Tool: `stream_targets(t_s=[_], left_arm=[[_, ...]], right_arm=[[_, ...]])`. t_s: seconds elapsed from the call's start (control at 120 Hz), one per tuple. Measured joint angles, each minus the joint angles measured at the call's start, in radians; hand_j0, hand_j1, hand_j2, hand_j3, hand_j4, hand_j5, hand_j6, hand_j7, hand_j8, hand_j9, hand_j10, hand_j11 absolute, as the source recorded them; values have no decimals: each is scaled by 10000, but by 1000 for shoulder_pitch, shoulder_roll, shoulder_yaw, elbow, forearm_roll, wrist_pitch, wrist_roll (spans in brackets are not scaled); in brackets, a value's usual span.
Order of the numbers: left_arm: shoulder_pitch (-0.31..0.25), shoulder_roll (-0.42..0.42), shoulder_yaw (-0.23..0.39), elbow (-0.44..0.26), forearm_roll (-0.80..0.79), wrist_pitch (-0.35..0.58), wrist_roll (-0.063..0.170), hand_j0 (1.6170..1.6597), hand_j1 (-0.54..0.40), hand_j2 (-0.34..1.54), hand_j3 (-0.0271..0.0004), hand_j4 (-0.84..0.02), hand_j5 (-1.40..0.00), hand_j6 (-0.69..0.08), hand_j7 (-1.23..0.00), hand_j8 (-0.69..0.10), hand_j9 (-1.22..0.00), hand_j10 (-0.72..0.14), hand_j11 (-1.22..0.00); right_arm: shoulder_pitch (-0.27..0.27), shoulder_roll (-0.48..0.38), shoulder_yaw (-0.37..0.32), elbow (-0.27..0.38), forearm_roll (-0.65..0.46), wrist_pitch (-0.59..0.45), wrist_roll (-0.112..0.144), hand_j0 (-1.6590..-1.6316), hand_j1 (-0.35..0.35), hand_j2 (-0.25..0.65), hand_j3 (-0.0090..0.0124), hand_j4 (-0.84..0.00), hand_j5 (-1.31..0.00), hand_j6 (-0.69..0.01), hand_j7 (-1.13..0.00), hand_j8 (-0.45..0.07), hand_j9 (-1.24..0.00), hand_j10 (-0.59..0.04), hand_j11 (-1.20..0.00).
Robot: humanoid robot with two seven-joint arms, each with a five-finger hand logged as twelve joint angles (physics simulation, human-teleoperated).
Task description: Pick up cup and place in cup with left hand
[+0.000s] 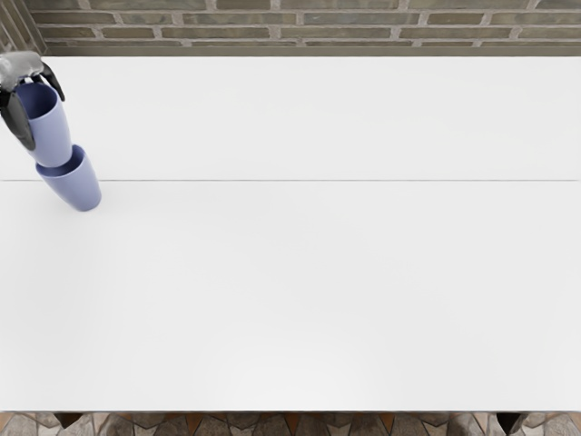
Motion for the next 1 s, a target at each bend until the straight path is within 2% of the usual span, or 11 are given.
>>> stream_targets(t_s=[0.442,1.0], left_arm=[[71,-35,-9,56,-21,5,-7,16554,-796,608,0,-4463,-5785,-3302,-5869,-3368,-5913,-4371,-5917],[126,-66,-13,99,-34,6,-21,16559,-807,690,0,-4357,-5723,-3244,-5753,-3252,-5794,-4300,-5801]], right_arm=[[0,0,0,0,0,0,0,-16581,-3491,0,0,-3,0,-4,0,-3,0,-2,0],[0,0,0,0,0,0,0,-16581,-3491,0,0,-3,0,-4,0,-3,0,-2,0]])
